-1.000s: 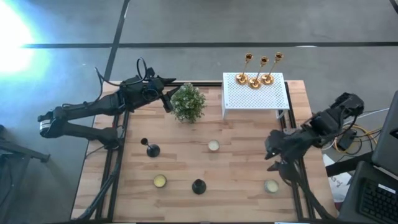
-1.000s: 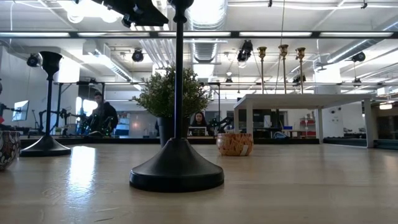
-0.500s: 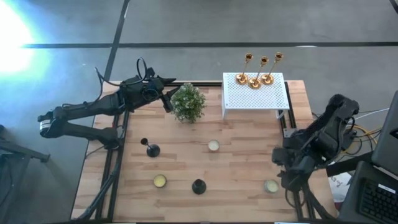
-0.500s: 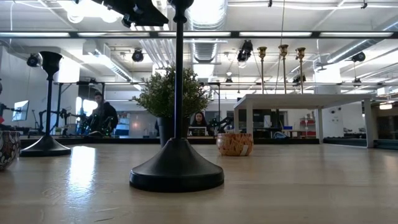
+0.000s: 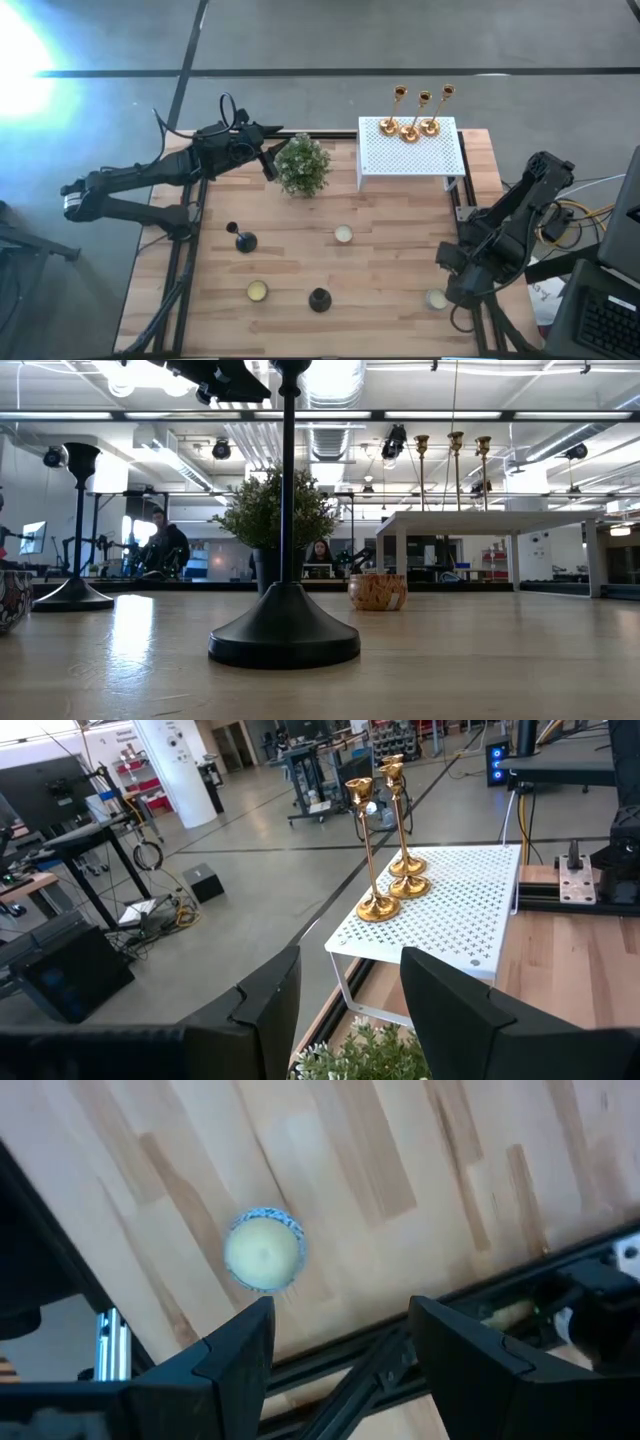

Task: Pick & Place candle stick holders
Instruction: Put the blue scented candle on the shelf

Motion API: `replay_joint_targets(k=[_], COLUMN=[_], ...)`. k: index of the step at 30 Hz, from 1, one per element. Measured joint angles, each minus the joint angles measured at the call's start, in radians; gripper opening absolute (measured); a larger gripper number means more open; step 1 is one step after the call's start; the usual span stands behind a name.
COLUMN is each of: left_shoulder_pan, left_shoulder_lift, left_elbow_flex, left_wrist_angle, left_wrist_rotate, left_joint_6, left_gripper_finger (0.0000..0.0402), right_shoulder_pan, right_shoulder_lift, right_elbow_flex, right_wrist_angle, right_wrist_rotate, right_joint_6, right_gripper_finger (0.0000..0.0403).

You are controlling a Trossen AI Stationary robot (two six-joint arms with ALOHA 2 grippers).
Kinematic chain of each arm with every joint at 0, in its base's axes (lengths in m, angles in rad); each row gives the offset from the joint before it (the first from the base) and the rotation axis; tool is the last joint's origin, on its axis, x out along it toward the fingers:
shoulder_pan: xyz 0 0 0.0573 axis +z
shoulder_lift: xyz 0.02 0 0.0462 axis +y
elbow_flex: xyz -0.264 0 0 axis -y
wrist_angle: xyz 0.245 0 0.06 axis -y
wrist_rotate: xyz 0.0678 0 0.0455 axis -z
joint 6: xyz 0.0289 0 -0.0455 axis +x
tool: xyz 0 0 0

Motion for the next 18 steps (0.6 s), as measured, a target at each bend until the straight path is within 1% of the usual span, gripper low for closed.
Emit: replay_joint_targets(k=[4, 10, 14, 18], left_shoulder_pan=[0.0, 0.0, 0.0, 0.0], left_shoulder_lift=[0.0, 0.0, 0.0, 0.0], left_elbow_flex=[0.0, 0.0, 0.0, 0.0], left_wrist_angle=[0.0, 0.0, 0.0, 0.0], left_wrist_rotate=[0.0, 0.0, 0.0, 0.0], left_joint_6=[0.0, 0.0, 0.0, 0.0], left_gripper_finger=[0.0179, 0.0179, 0.0179, 0.0179], right_shoulder_pan=[-0.016, -0.019, -0.02, -0.019], right_shoulder_lift=[-0.006, -0.008, -0.006, -0.006], right_elbow_flex=[-0.018, -0.065, -0.141, -0.212], right_wrist_angle=[0.0, 0.052, 0.138, 0.275], right_wrist_rotate=[-0.004, 0.008, -0.007, -0.027], right_joint_6=[0.029, 0.004, -0.005, -0.009], right_gripper_finger=[0.0233, 0.0285, 0.032, 0.0344])
